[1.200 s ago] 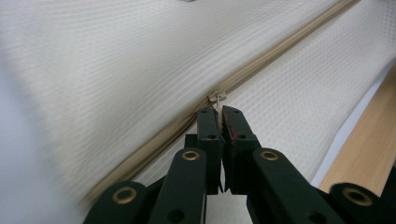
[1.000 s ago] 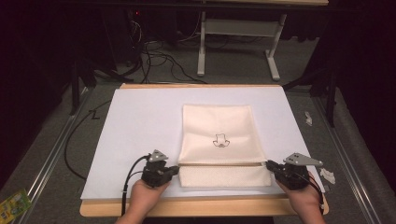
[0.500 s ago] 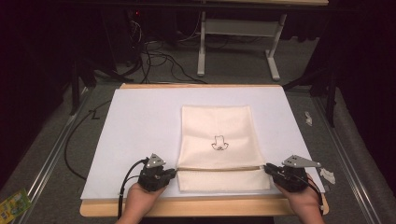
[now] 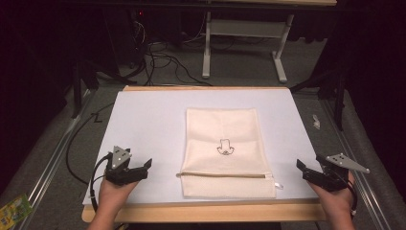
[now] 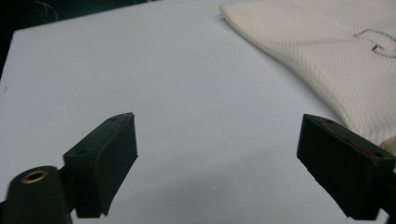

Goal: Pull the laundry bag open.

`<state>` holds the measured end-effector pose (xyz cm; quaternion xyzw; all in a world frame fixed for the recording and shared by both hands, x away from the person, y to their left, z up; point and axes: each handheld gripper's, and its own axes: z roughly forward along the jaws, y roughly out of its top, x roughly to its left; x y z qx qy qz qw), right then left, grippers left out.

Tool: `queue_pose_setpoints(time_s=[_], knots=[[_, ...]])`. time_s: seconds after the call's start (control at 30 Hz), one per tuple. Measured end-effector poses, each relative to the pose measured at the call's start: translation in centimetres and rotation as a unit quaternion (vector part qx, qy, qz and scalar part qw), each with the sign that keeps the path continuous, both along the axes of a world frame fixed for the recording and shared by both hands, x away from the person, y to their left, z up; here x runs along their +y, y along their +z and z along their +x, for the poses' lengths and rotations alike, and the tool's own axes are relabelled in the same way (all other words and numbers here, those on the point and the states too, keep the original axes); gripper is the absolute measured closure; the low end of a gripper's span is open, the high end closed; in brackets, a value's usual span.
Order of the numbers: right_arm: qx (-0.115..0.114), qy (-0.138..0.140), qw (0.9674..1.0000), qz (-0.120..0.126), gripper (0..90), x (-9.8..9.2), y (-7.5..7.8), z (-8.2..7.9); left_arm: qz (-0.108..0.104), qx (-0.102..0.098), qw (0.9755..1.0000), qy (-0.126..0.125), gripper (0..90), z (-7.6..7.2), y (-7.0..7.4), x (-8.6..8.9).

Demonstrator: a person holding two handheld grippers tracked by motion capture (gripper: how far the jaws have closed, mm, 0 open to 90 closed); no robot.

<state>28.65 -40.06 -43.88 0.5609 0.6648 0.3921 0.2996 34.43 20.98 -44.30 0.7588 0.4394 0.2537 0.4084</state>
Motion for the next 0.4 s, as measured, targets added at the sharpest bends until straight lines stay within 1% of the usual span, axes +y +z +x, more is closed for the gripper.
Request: queue_pose_setpoints(time_s=[0.03,0.07,0.1,0.13,0.17,0.2,0.23,0.3,0.33,0.37,0.4], knots=[[0.0,0.0,1.0,0.0,19.4,0.0,0.0,0.0,0.0,0.0,1.0,0.0,8.8,0.0,0.0,0.0],[0.004,0.011,0.9999,-0.007,17.6,0.7,-0.1,0.2,-0.003,0.006,1.0,0.004,7.7,0.1,0.1,0.1],[0.004,0.011,0.9999,-0.007,17.6,0.7,-0.1,0.2,-0.003,0.006,1.0,0.004,7.2,0.1,0.1,0.1],[0.001,0.02,0.9997,-0.009,17.5,1.1,-0.1,0.4,-0.009,0.006,0.9999,0.004,7.2,0.1,0.2,0.0],[-0.001,0.024,0.9997,-0.011,17.3,1.6,0.0,0.4,-0.012,0.005,0.9999,0.002,7.0,0.1,0.3,-0.2],[-0.005,0.029,0.9995,-0.012,17.2,1.9,0.1,0.5,-0.013,0.005,0.9999,0.0,6.4,0.1,0.3,-0.3],[-0.007,0.03,0.9995,-0.012,17.2,2.0,0.1,0.5,-0.011,0.005,0.9999,-0.003,6.0,0.0,0.3,-0.5],[-0.004,0.036,0.9992,-0.018,16.8,2.2,0.0,0.3,0.002,0.004,1.0,-0.003,5.9,-0.2,0.4,-0.7],[0.0,0.033,0.9993,-0.016,16.8,2.1,-0.1,0.3,0.001,0.004,1.0,0.0,5.7,-0.3,0.4,-0.4],[-0.001,0.032,0.9994,-0.015,16.7,2.0,-0.1,0.4,-0.007,0.009,0.9999,0.005,5.1,-0.2,0.4,0.0],[-0.003,0.031,0.9995,-0.01,16.6,1.9,-0.1,0.5,-0.007,0.009,0.9999,0.005,4.2,-0.2,0.4,0.0]])
